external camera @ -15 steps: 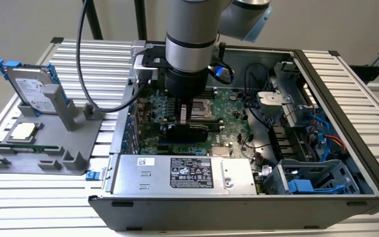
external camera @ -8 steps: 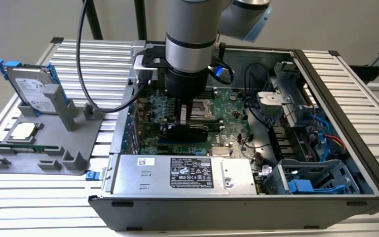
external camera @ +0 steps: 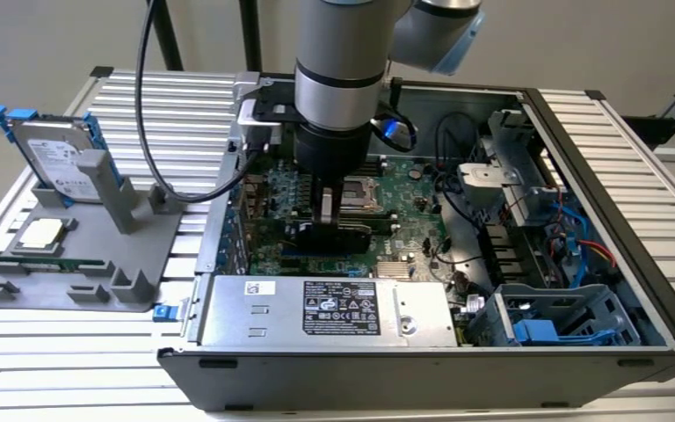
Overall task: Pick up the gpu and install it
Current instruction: 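Insert the gpu into the slot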
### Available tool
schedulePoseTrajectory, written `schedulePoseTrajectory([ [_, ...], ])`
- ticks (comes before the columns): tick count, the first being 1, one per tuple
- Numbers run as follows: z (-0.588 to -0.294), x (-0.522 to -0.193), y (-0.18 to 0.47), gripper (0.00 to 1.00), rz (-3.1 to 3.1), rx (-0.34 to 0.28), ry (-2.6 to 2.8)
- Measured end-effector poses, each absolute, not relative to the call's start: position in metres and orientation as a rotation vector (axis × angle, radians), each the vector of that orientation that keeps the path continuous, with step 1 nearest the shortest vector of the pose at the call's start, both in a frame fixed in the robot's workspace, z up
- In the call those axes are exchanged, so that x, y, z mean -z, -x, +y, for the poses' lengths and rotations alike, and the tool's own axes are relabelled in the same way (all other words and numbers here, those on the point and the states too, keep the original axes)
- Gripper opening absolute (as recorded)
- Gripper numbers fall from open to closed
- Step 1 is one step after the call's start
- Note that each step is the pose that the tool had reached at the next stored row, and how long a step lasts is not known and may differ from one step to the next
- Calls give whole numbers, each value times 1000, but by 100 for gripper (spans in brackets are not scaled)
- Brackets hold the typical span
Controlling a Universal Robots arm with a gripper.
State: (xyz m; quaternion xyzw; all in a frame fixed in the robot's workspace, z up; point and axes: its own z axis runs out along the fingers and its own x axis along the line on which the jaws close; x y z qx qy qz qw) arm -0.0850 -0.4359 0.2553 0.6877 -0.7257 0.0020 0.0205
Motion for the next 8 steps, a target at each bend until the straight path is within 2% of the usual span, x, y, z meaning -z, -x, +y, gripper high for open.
schedulePoseTrajectory([
  [8,-436,-250,85,0,-2250,-7,-2133],
])
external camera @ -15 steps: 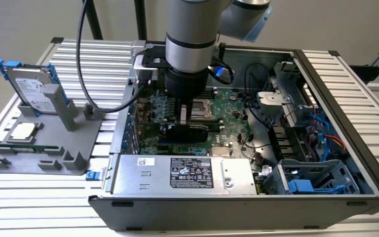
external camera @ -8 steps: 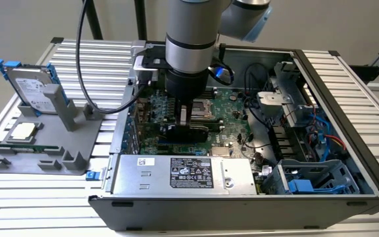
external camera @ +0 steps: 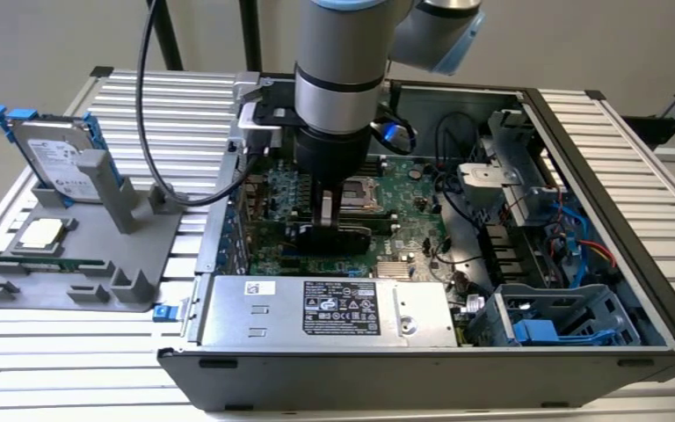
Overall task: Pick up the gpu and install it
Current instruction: 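Insert the gpu into the slot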
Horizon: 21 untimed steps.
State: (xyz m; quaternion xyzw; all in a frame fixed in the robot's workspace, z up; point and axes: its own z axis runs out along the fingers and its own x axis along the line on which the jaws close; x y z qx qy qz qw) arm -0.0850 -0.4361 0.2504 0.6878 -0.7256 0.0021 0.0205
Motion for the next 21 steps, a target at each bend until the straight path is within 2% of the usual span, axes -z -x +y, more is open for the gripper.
schedulePoseTrajectory([
  [15,-436,-242,85,0,-2251,-6,-2134],
  [16,-436,-242,85,100,-2251,-6,-2134],
  [21,-436,-242,85,100,-2250,-6,-2133],
])
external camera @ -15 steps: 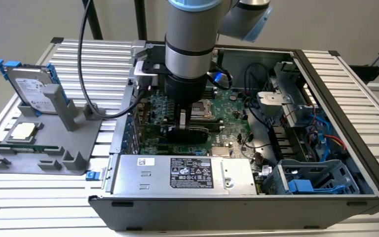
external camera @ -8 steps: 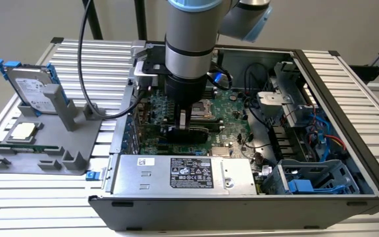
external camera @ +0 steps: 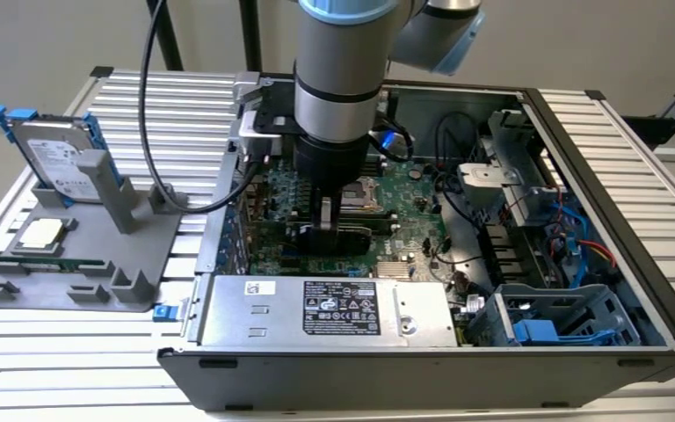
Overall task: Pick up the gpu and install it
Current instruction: 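Insert the gpu into the slot, then press down on the gpu until it lock into place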
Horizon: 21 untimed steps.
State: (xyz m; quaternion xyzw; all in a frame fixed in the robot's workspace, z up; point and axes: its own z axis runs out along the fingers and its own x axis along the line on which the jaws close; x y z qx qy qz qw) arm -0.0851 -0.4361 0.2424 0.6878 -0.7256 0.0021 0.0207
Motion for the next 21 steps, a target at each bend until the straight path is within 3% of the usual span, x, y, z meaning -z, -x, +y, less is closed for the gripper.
schedulePoseTrajectory([
  [12,-435,-284,85,100,-2249,-10,-2131],
  [13,-435,-284,85,0,-2248,-13,-2130],
  [21,-435,-284,85,0,-2247,-15,-2129],
])
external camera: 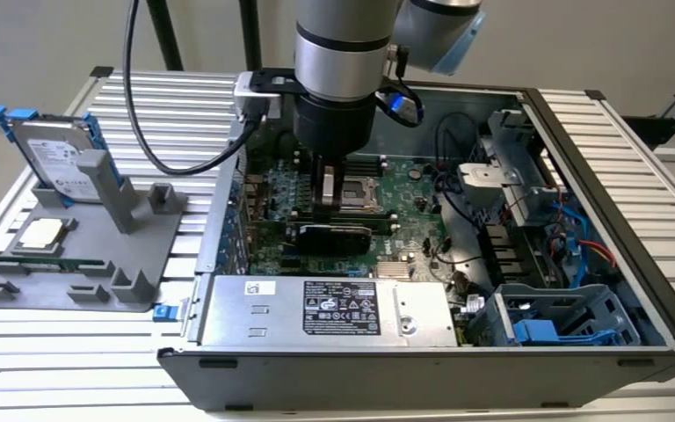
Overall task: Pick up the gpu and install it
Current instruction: 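Press down on the gpu until it lock into place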
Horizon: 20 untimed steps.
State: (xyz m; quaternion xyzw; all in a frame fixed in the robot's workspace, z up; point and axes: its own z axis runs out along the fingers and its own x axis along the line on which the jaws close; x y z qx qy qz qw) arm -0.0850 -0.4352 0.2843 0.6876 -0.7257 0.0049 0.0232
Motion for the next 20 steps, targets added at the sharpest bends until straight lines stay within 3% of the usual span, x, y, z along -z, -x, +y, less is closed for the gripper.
schedulePoseTrajectory([
  [20,-435,-284,85,0,-2244,-21,-2126],
])
